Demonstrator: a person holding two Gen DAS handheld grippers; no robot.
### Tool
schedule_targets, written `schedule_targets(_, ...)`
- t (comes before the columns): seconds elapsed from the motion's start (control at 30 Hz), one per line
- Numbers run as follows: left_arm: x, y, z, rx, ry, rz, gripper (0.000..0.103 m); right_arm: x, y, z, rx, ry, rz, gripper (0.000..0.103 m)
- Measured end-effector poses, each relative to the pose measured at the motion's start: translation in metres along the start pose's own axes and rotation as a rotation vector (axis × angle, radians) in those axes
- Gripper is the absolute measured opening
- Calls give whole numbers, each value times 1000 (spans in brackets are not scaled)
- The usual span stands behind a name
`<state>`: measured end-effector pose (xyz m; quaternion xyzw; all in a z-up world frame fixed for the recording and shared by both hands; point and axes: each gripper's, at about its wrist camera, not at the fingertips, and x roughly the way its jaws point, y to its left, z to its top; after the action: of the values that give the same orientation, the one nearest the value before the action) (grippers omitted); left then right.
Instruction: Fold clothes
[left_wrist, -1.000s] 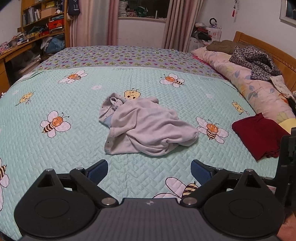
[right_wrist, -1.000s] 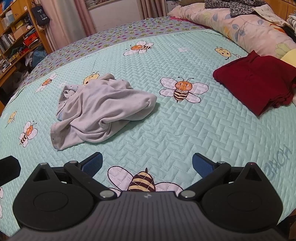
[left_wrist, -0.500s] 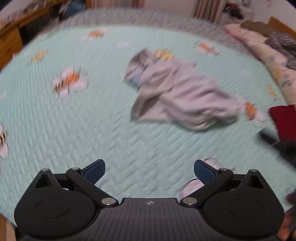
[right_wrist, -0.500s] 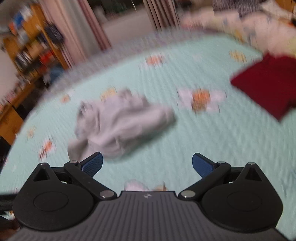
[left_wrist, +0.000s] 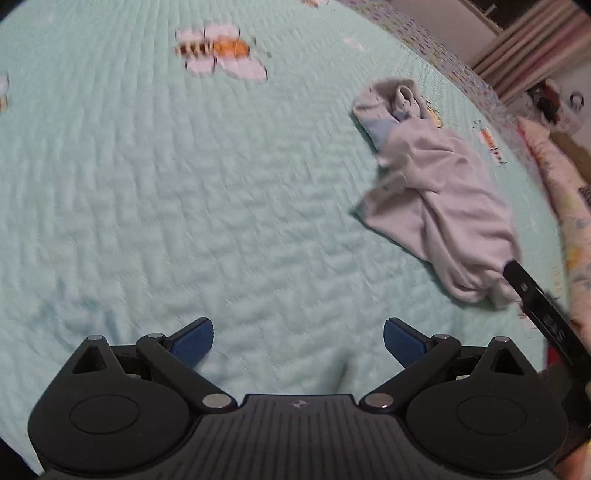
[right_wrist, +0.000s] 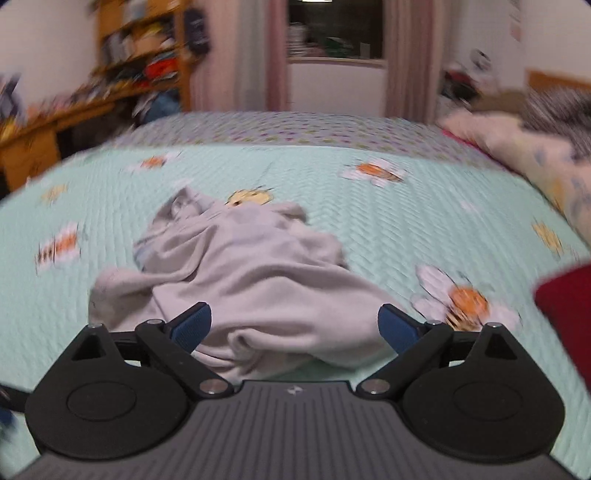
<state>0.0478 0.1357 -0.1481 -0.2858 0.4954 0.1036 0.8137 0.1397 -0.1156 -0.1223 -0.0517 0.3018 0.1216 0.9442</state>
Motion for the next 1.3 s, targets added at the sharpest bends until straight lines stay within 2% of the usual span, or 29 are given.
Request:
schedule_targets(0.07,-1,-5,3,60,-27,34,99,20,12,2,-74,52,-15,96)
schedule_targets(0.1,-2,-5,3,78,-36,32,99,30,15,-1,-99,85,-22,90)
schedule_targets(0.13,-2,-4,4,84,-41,27,99,40,19,-4,-124,118,-29,81)
schedule_targets(0.17,-2,-4,4,89,-46,21,98,50,22,-6,-148,149,-36,62)
schedule_targets(0.2,-3,-3,3,93,-56,9,97,50,22,-9,-132,147,-35,56)
schedule_targets(0.23,-4,-1,3,99,-62,0,97,50,22,-12,-116,145,-34,54)
schedule_targets(0.27,-4,0,3,103,-61,-5,97,50,22,-15,-99,143,-33,45)
schedule_targets(0.3,-4,0,3,104,-60,-9,97,45,21,-16,-73,136,-20,27)
schedule_targets(0.37,-5,1,2,108,-64,-13,97,30,15,-15,-16,109,18,17)
schedule_targets(0.4,-6,2,3,108,-66,-15,97,20,11,-13,24,91,41,15)
schedule_targets(0.47,-11,3,3,111,-83,-25,97,-5,0,-7,133,53,101,15)
schedule_targets(0.53,-22,3,4,113,-116,-26,97,-36,-10,-1,263,6,213,14)
schedule_targets(0.6,-31,5,5,112,-149,-28,98,-78,-16,3,334,-58,337,14)
schedule_targets(0.67,-40,9,7,108,-182,-30,99,-117,-16,0,309,-110,387,14)
schedule_targets(0.7,-44,11,7,105,-198,-32,99,-129,-13,-6,254,-99,406,14)
schedule_targets(0.77,-46,14,9,88,-203,-36,99,-134,4,-27,58,55,468,16)
schedule_targets(0.83,-47,14,10,80,-188,-45,99,-126,25,-62,-99,260,407,19)
schedule_targets(0.87,-47,13,8,90,-186,-50,99,-126,29,-79,-131,316,403,20)
schedule_targets(0.93,-48,8,4,125,-196,-37,99,-134,25,-96,-85,334,466,20)
schedule_targets(1.03,-48,-1,-2,176,-206,-13,99,-142,4,-81,36,260,485,28)
schedule_targets(1.07,-47,-4,-3,184,-205,-9,99,-142,-6,-71,72,207,470,38)
schedule_targets(1.1,-46,-6,-5,193,-205,-7,99,-141,-13,-61,105,152,436,54)
schedule_targets(1.13,-46,-9,-7,201,-206,-3,99,-140,-21,-51,135,101,385,64)
schedule_targets(1.17,-46,-11,-8,209,-207,0,99,-137,-28,-38,162,55,328,78)
schedule_targets(1.23,-46,-15,-11,236,-209,6,99,-120,-41,-23,210,-8,226,81)
schedule_targets(1.3,-45,-21,-15,260,-208,14,99,-92,-53,-14,272,-22,169,81)
